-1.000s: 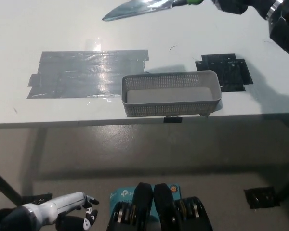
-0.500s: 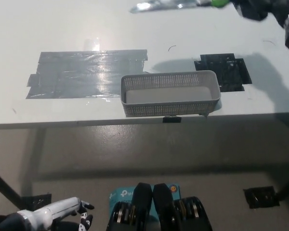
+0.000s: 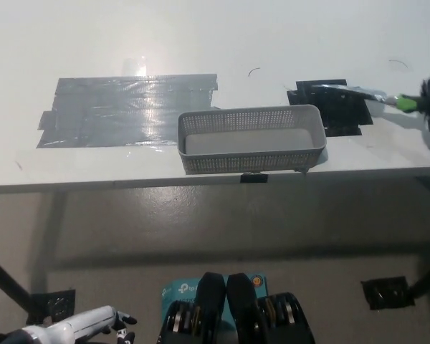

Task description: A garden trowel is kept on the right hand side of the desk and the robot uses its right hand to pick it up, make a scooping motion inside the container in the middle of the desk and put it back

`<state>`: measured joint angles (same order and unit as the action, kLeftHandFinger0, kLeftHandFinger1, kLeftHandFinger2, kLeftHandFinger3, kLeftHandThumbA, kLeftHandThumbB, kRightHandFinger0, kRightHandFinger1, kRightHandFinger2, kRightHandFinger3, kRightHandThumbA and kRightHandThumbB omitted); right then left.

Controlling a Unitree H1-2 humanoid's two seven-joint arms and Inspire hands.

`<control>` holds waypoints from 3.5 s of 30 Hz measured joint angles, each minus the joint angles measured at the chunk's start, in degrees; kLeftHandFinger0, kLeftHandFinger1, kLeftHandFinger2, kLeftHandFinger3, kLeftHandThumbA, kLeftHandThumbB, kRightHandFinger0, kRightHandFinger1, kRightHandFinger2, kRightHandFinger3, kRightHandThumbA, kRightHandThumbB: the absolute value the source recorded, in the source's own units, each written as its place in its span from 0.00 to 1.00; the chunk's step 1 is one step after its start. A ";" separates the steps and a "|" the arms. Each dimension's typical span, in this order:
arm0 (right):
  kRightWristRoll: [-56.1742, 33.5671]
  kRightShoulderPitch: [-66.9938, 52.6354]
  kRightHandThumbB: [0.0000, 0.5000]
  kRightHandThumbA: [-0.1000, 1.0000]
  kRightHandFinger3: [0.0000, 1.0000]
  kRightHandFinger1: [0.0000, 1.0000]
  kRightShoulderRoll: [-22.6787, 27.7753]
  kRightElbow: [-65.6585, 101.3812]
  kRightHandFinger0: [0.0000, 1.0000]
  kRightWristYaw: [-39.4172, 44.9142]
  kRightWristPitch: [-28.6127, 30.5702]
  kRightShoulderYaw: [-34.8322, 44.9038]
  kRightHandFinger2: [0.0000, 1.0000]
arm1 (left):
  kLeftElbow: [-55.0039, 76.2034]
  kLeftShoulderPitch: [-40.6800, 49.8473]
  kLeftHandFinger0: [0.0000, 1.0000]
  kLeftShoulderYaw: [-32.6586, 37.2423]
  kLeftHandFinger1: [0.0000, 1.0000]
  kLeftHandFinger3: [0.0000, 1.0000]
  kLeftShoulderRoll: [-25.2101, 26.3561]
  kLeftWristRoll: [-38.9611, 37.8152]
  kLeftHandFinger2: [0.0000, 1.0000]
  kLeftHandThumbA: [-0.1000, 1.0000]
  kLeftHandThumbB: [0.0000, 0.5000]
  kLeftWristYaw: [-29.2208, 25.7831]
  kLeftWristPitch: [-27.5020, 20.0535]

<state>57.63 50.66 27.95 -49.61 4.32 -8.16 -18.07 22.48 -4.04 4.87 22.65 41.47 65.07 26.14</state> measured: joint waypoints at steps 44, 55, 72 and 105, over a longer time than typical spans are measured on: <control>-8.15 -4.84 1.00 1.00 1.00 1.00 -1.08 15.98 1.00 17.34 -8.00 -6.12 1.00 | 0.82 -0.59 1.00 -2.23 1.00 1.00 0.11 0.14 1.00 1.00 0.43 0.00 -0.01; -12.59 0.40 1.00 1.00 1.00 1.00 3.73 14.86 1.00 26.20 -10.12 -3.04 1.00 | 0.89 -0.64 1.00 -2.26 1.00 1.00 0.49 0.25 1.00 1.00 0.42 0.00 0.00; -19.81 6.15 0.83 0.62 1.00 1.00 11.32 40.81 1.00 42.66 -16.91 5.19 1.00 | 0.87 -0.61 1.00 -2.28 1.00 1.00 0.65 0.48 1.00 1.00 0.41 0.01 0.00; -27.46 -50.81 0.35 0.17 1.00 0.52 -18.00 52.31 0.41 17.70 1.13 19.14 0.63 | 0.51 -0.29 1.00 -1.57 1.00 1.00 0.39 0.15 1.00 1.00 0.41 -0.13 -0.03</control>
<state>30.17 -0.15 9.94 2.69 22.01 -7.03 1.07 22.99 -4.33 3.29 23.03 41.62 64.94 26.11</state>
